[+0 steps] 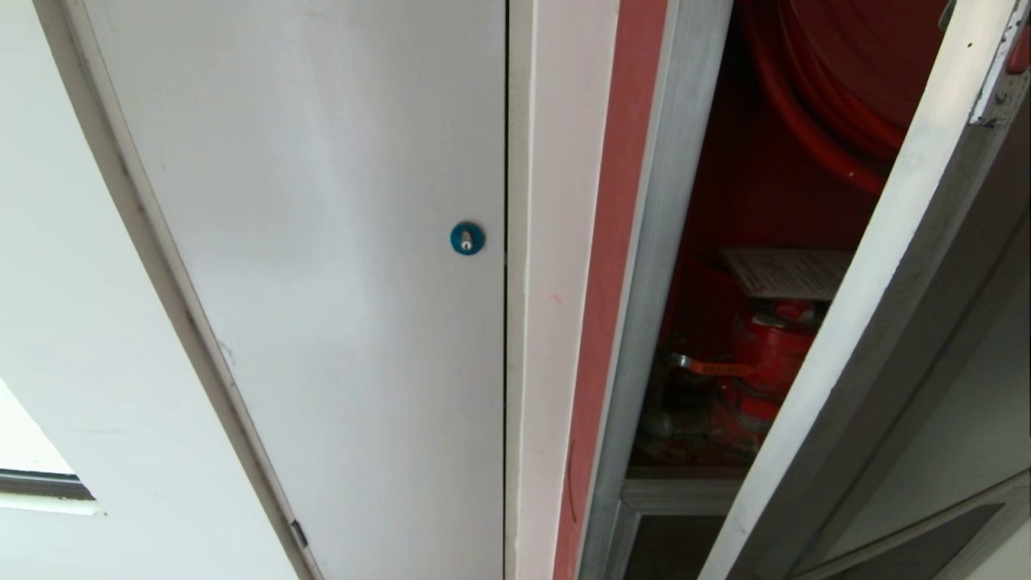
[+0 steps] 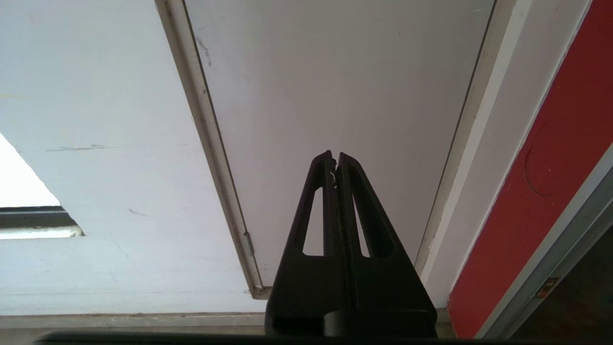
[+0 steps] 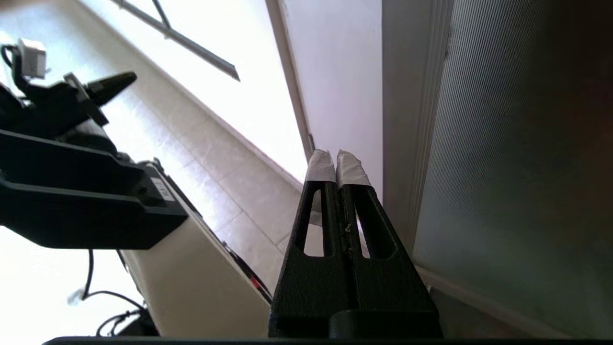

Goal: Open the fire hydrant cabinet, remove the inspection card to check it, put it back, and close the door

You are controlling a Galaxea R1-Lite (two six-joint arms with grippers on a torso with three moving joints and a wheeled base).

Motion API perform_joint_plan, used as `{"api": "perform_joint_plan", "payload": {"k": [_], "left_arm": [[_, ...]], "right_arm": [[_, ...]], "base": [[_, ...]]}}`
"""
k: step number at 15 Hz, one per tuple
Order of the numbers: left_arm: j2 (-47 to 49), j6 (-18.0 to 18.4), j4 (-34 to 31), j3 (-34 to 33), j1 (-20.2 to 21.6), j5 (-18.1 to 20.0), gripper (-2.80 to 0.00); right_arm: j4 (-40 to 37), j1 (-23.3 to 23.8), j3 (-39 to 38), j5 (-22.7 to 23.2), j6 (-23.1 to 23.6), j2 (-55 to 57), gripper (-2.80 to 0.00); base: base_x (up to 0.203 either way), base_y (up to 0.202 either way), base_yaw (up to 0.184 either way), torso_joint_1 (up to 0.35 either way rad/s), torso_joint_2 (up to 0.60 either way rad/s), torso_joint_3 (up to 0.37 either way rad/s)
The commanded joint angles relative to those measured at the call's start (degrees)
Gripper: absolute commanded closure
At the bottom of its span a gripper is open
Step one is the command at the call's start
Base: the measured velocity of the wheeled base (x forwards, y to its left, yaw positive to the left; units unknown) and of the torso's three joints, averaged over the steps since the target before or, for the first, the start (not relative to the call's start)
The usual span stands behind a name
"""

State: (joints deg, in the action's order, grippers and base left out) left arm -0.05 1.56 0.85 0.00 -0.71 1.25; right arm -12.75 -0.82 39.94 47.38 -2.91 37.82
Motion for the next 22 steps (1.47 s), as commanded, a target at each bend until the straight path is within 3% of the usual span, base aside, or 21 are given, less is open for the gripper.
{"api": "perform_joint_plan", "payload": {"k": [1, 5, 9, 18, 22], "left_arm": [[0.05, 0.02, 0.03, -0.7, 0.0, -0.02, 0.0], [0.05, 0.02, 0.03, -0.7, 0.0, -0.02, 0.0], [0.05, 0.02, 0.03, -0.7, 0.0, -0.02, 0.0], [0.05, 0.02, 0.06, -0.7, 0.0, -0.02, 0.0], [0.05, 0.02, 0.03, -0.7, 0.0, -0.02, 0.0]], "right_arm": [[0.02, -3.42, 1.82, -0.07, 2.02, 8.68, 0.0], [0.68, -9.62, 4.24, -5.13, 2.96, 13.19, 0.0], [4.47, -18.78, 3.16, -16.78, 4.29, 15.6, 0.0], [20.85, -18.95, 1.09, -21.9, 4.31, 26.37, 0.0], [28.05, -18.96, 2.84, -27.07, 4.32, 33.26, 0.0]], "base": [[0.0, 0.0, 0.0, 0.0, 0.0, 0.0], [0.0, 0.0, 0.0, 0.0, 0.0, 0.0], [0.0, 0.0, 0.0, 0.0, 0.0, 0.0], [0.0, 0.0, 0.0, 0.0, 0.0, 0.0], [0.0, 0.0, 0.0, 0.0, 0.0, 0.0]]}}
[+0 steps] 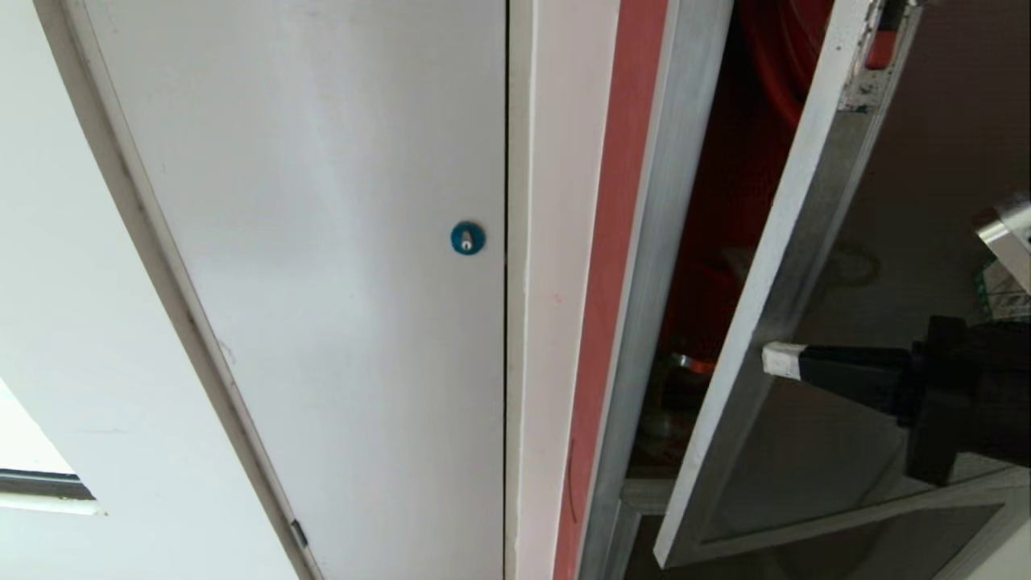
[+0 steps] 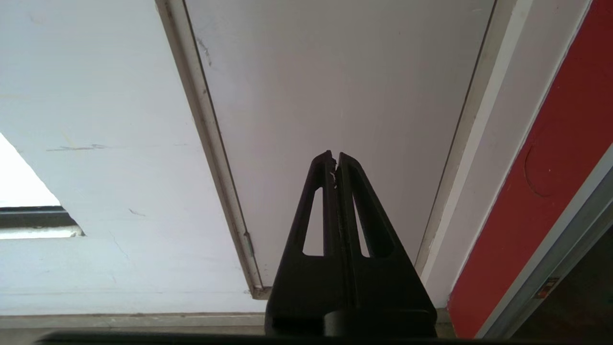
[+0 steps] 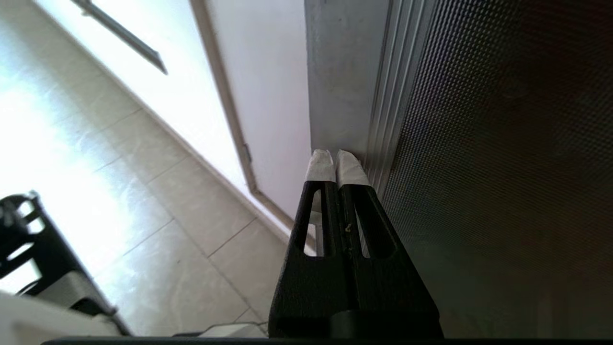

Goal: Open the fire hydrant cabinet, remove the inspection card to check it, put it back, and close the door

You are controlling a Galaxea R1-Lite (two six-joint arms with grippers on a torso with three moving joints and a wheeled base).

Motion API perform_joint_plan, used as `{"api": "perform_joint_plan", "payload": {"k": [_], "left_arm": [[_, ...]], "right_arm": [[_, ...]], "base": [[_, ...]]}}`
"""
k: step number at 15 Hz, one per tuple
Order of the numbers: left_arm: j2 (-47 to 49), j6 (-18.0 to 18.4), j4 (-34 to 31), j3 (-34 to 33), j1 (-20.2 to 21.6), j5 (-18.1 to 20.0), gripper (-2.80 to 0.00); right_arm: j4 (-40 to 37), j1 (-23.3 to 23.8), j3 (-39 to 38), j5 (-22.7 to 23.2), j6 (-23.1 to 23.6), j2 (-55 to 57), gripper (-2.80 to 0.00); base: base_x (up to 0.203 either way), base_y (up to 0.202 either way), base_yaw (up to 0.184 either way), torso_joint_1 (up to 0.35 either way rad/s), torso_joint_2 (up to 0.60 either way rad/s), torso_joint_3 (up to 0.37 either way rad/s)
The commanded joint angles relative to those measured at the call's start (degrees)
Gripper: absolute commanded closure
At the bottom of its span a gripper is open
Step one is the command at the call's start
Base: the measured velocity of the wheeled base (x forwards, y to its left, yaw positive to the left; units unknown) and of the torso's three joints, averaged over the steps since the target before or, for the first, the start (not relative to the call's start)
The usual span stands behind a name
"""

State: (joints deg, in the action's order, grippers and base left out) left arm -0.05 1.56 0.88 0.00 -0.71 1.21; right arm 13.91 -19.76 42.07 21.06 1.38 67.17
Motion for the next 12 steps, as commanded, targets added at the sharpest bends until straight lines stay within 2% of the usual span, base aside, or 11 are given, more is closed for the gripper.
{"api": "perform_joint_plan", "payload": {"k": [1, 9, 12], "left_arm": [[0.05, 0.02, 0.0, -0.7, 0.0, 0.02, 0.0], [0.05, 0.02, 0.0, -0.7, 0.0, 0.02, 0.0], [0.05, 0.02, 0.0, -0.7, 0.0, 0.02, 0.0]], "right_arm": [[2.52, -0.01, 1.31, -1.87, 0.02, 5.36, 0.0], [4.96, -0.01, 11.1, -7.23, -0.34, 17.89, 0.0], [11.47, -0.01, 12.6, -10.19, -0.84, 21.83, 0.0]], "base": [[0.0, 0.0, 0.0, 0.0, 0.0, 0.0], [0.0, 0.0, 0.0, 0.0, 0.0, 0.0], [0.0, 0.0, 0.0, 0.0, 0.0, 0.0]]}}
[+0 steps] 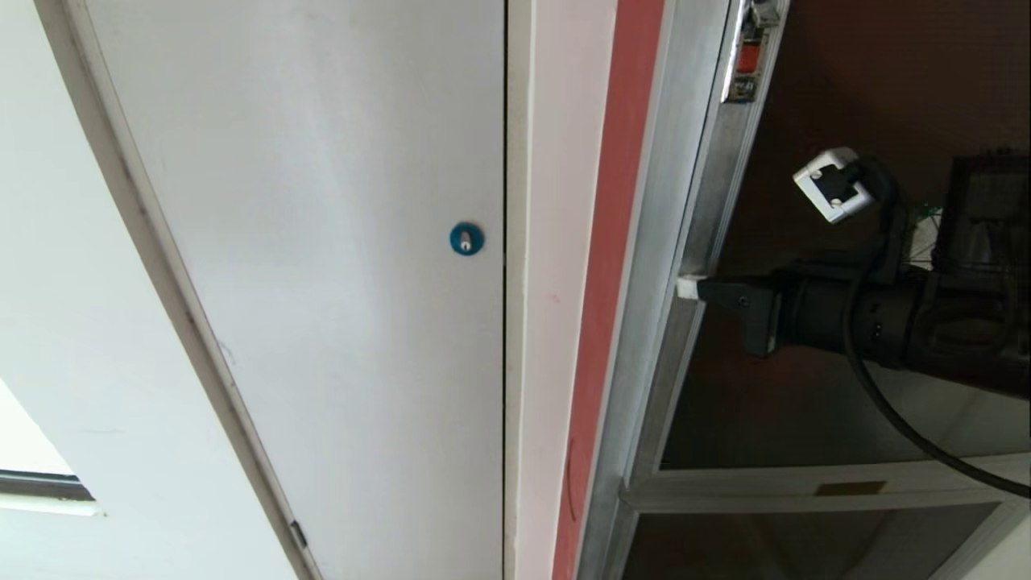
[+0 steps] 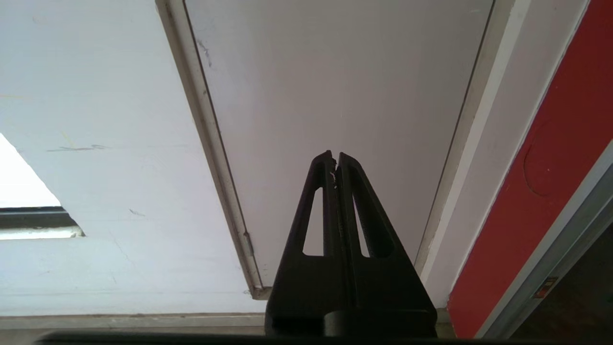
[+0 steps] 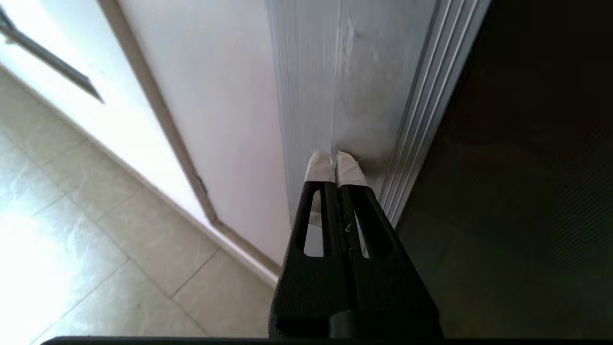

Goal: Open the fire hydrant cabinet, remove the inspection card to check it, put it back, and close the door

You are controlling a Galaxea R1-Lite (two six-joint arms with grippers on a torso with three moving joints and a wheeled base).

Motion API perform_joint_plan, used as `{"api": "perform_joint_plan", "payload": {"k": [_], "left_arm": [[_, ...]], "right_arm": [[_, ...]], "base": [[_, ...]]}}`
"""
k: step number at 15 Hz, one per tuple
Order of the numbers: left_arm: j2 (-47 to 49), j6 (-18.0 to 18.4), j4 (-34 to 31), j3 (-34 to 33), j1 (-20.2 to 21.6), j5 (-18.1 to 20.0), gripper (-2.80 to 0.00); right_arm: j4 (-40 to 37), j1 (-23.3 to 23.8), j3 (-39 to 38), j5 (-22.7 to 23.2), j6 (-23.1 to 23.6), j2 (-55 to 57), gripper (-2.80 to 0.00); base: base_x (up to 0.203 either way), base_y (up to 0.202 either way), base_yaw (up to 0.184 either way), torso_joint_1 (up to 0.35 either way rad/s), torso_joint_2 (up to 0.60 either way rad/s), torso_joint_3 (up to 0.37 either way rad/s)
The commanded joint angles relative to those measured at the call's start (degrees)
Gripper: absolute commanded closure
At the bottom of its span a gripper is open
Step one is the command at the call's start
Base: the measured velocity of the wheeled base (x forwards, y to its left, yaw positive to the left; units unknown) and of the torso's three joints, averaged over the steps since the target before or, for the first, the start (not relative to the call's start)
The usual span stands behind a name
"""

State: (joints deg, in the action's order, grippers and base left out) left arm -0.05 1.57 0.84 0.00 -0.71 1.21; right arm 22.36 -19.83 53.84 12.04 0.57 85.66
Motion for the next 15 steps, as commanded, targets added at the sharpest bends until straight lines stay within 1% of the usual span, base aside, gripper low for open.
{"api": "perform_joint_plan", "payload": {"k": [1, 2, 5, 13, 15], "left_arm": [[0.05, 0.01, 0.04, -0.7, 0.0, 0.02, 0.0], [0.05, 0.01, 0.04, -0.7, 0.0, 0.02, 0.0], [0.05, 0.01, 0.04, -0.7, 0.0, 0.02, 0.0], [0.05, 0.01, 0.04, -0.7, 0.0, 0.02, 0.0], [0.05, 0.01, 0.04, -0.7, 0.0, 0.02, 0.0]], "right_arm": [[4.72, 0.06, 1.47, -2.59, -0.04, 4.51, 0.0], [5.4, 0.11, 2.41, -3.46, -0.05, 5.11, 0.0], [5.32, 0.15, 2.94, -3.69, -0.05, 4.61, 0.0], [4.8, 0.15, -0.41, -3.52, -0.41, -0.2, 0.0], [4.8, 0.06, -2.04, -3.39, -1.32, -1.66, 0.0]], "base": [[0.0, 0.0, 0.0, 0.0, 0.0, 0.0], [0.0, 0.0, 0.0, 0.0, 0.0, 0.0], [0.0, 0.0, 0.0, 0.0, 0.0, 0.0], [0.0, 0.0, 0.0, 0.0, 0.0, 0.0], [0.0, 0.0, 0.0, 0.0, 0.0, 0.0]]}}
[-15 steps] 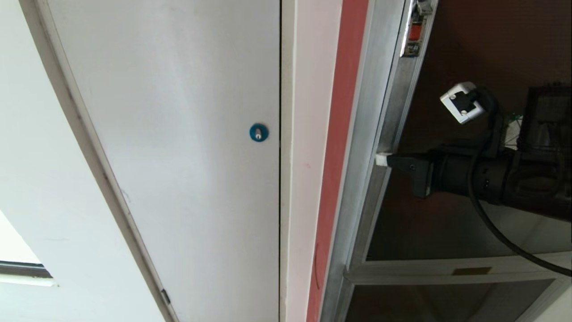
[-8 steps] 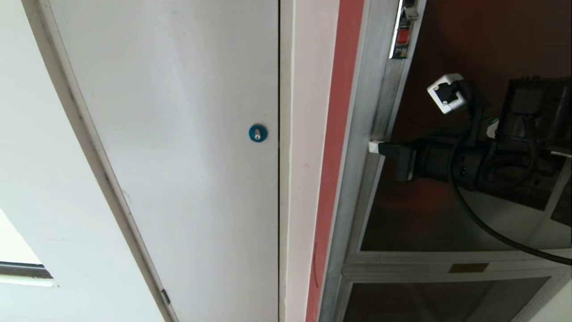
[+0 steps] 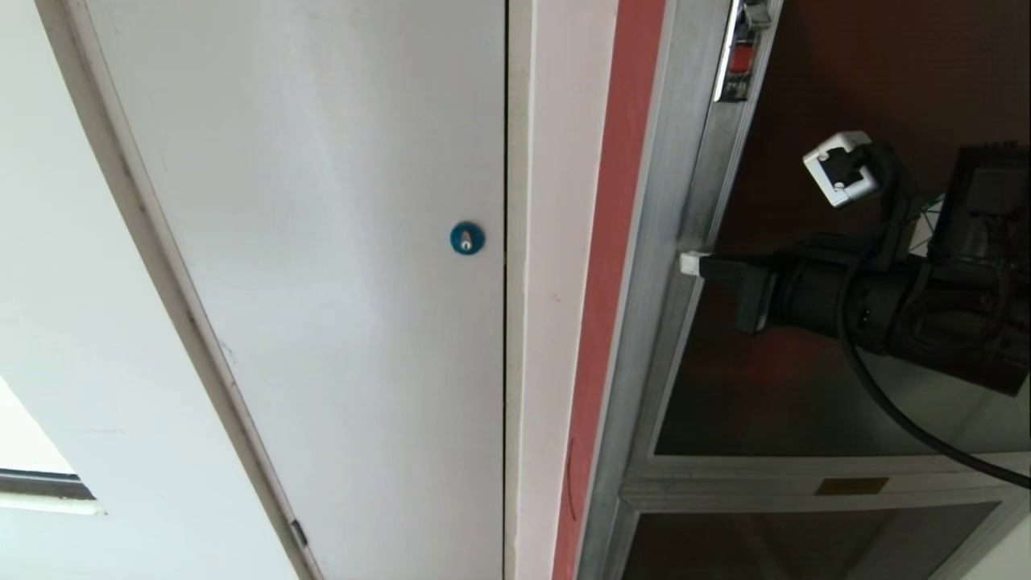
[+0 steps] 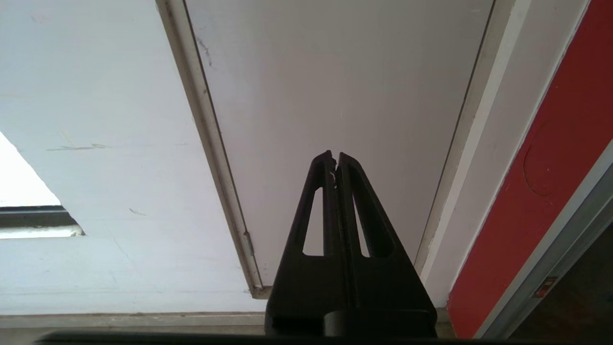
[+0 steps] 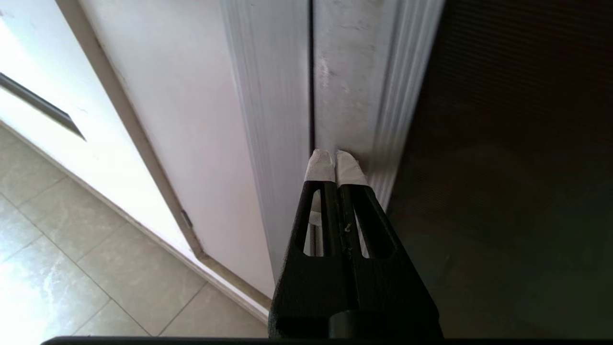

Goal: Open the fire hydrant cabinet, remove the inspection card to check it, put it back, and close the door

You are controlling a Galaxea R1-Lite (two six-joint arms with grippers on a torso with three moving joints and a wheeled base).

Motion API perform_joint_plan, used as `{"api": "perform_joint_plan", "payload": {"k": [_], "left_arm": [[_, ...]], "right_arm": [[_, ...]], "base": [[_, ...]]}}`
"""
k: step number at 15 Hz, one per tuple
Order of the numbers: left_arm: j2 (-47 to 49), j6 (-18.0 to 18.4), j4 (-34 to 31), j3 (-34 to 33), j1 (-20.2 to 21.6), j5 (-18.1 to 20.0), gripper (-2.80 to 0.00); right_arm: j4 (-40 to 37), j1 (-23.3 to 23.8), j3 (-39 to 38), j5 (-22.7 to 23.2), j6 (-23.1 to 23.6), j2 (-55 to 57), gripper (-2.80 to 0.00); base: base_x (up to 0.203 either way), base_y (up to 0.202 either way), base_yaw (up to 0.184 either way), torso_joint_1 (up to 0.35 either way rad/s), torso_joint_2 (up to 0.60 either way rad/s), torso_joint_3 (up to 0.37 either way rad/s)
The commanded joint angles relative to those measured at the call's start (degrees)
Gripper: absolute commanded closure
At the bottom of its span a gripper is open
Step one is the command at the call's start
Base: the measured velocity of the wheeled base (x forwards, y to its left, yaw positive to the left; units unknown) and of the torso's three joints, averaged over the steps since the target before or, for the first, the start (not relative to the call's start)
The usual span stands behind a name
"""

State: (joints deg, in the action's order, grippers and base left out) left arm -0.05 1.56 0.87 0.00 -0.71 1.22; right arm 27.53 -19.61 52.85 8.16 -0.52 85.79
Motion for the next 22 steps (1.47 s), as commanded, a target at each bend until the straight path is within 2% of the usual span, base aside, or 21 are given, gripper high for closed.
{"api": "perform_joint_plan", "payload": {"k": [1, 6, 9, 13, 16, 22], "left_arm": [[0.05, 0.02, 0.01, -0.7, 0.0, 0.01, 0.0], [0.05, 0.02, 0.01, -0.7, 0.0, 0.01, 0.0], [0.05, 0.02, 0.01, -0.7, 0.0, 0.01, 0.0], [0.05, 0.02, 0.01, -0.7, 0.0, 0.01, 0.0], [0.05, 0.02, 0.01, -0.7, 0.0, 0.01, 0.0], [0.05, 0.02, 0.01, -0.7, 0.0, 0.01, 0.0]], "right_arm": [[-0.37, -0.16, -1.74, 0.53, -0.51, -2.34, 0.0], [-0.44, -0.68, -3.21, 0.7, -0.75, -4.84, 0.0], [-0.54, -3.93, -3.45, 0.77, -5.01, -8.31, 0.0], [-4.48, -6.78, -2.13, 0.8, -6.43, -13.86, 0.0], [-5.65, -6.86, 3.53, 0.66, -9.76, -14.74, 0.0], [-16.77, -6.83, 21.2, 0.49, -10.38, -11.85, 0.0]], "base": [[0.0, 0.0, 0.0, 0.0, 0.0, 0.0], [0.0, 0.0, 0.0, 0.0, 0.0, 0.0], [0.0, 0.0, 0.0, 0.0, 0.0, 0.0], [0.0, 0.0, 0.0, 0.0, 0.0, 0.0], [0.0, 0.0, 0.0, 0.0, 0.0, 0.0], [0.0, 0.0, 0.0, 0.0, 0.0, 0.0]]}}
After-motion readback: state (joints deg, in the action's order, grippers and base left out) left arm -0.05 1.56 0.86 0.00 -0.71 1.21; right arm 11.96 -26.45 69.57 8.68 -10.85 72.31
